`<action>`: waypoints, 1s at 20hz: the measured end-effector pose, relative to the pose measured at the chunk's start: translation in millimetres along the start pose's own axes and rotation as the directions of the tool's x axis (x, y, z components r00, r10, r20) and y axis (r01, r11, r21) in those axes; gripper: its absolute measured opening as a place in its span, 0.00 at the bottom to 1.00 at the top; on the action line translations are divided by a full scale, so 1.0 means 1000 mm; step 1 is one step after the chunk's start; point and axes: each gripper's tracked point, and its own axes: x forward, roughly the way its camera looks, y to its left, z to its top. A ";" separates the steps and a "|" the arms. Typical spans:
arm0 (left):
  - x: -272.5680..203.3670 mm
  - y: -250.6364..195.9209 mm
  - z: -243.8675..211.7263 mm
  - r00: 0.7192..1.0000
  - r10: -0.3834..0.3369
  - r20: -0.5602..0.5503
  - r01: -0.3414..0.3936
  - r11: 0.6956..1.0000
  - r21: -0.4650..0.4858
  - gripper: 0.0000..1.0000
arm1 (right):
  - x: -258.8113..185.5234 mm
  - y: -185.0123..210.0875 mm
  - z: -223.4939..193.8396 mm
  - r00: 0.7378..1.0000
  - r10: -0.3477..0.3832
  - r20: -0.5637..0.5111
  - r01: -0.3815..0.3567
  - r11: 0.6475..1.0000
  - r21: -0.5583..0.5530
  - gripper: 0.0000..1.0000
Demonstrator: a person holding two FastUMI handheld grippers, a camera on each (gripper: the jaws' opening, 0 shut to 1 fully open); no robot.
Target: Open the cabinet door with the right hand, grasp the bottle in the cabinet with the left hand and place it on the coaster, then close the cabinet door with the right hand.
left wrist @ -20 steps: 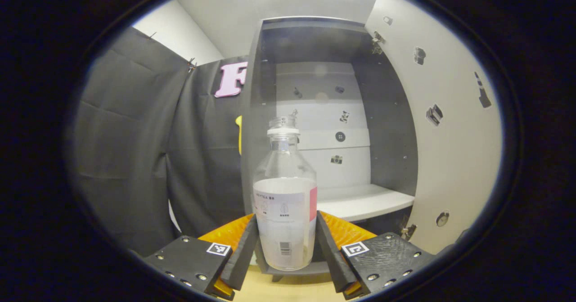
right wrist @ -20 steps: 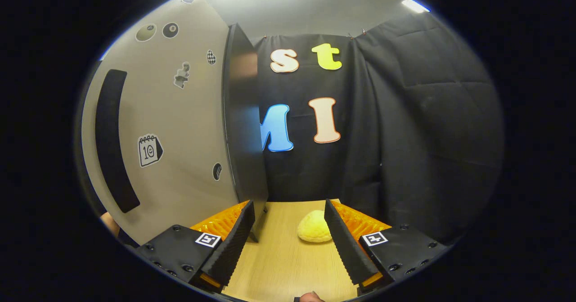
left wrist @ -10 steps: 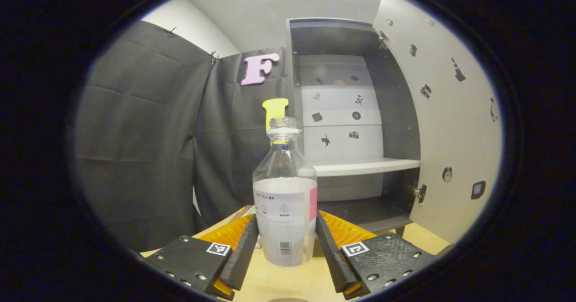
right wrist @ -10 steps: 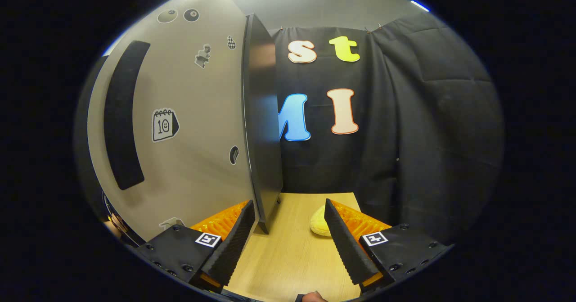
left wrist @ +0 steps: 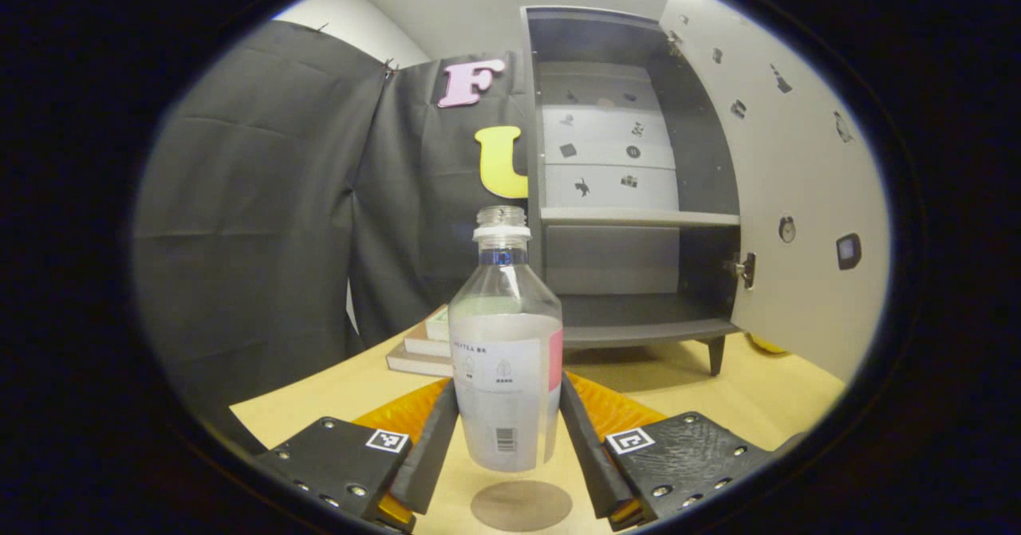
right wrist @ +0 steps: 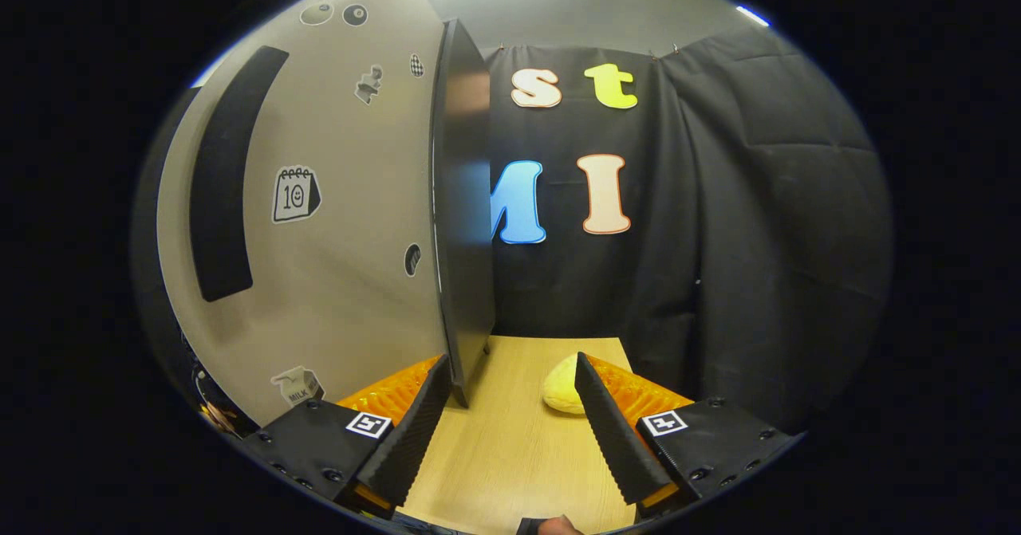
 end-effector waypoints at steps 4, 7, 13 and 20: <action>0.006 0.002 -0.042 0.998 0.026 -0.052 -0.028 0.999 -0.038 0.75 | -0.002 0.002 0.006 1.000 0.003 -0.002 -0.003 1.000 -0.021 0.98; 0.009 0.000 -0.066 0.996 0.032 -0.079 -0.035 0.998 -0.045 0.72 | 0.001 0.003 0.015 1.000 0.006 0.012 -0.005 0.998 -0.060 0.98; 0.005 -0.007 -0.089 0.995 0.053 -0.083 -0.056 0.998 -0.033 0.72 | 0.001 0.009 0.015 0.999 0.032 0.003 -0.032 0.996 -0.078 1.00; -0.008 -0.009 -0.095 0.990 0.072 -0.125 -0.073 0.997 -0.008 0.76 | 0.000 0.006 0.009 0.999 0.041 -0.006 -0.041 0.995 -0.087 0.99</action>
